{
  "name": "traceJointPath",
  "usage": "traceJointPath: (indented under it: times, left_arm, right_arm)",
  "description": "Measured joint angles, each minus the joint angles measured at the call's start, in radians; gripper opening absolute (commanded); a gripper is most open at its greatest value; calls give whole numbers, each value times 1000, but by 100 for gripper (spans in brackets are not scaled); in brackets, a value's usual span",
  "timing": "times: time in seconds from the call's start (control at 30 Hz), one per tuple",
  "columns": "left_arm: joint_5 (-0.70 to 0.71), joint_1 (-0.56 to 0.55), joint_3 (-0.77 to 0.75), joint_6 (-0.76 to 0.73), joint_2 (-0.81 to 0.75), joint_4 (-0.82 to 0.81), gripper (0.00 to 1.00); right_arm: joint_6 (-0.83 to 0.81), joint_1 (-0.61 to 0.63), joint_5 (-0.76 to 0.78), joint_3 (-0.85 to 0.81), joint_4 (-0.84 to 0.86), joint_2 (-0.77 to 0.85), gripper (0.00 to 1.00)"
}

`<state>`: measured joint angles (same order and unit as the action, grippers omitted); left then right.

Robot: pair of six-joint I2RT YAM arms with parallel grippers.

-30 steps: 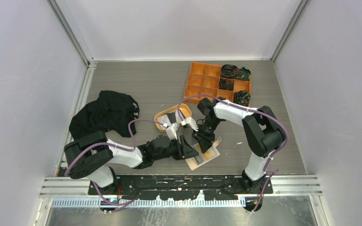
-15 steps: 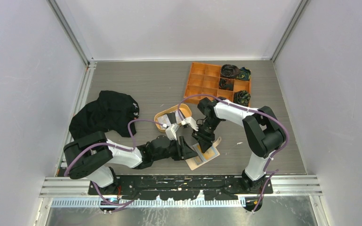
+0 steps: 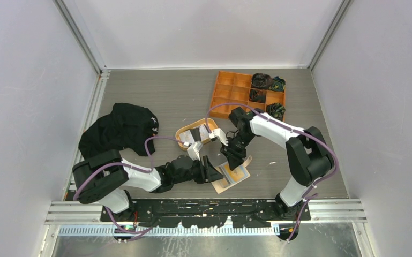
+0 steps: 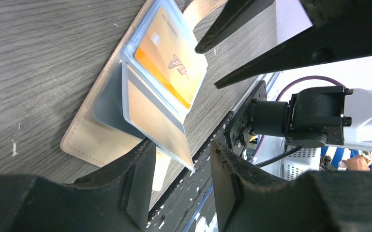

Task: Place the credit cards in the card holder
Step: Insert the credit card into the card holder.

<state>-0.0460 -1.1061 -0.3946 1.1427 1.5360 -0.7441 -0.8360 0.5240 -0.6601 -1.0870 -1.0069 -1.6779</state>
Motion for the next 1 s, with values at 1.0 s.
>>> traceJointPath:
  times: [1.0]
  left_arm:
    - [19,22,8,4,48,9,12]
  right_arm:
    - [-301,-81,-107,135,-1,308,44]
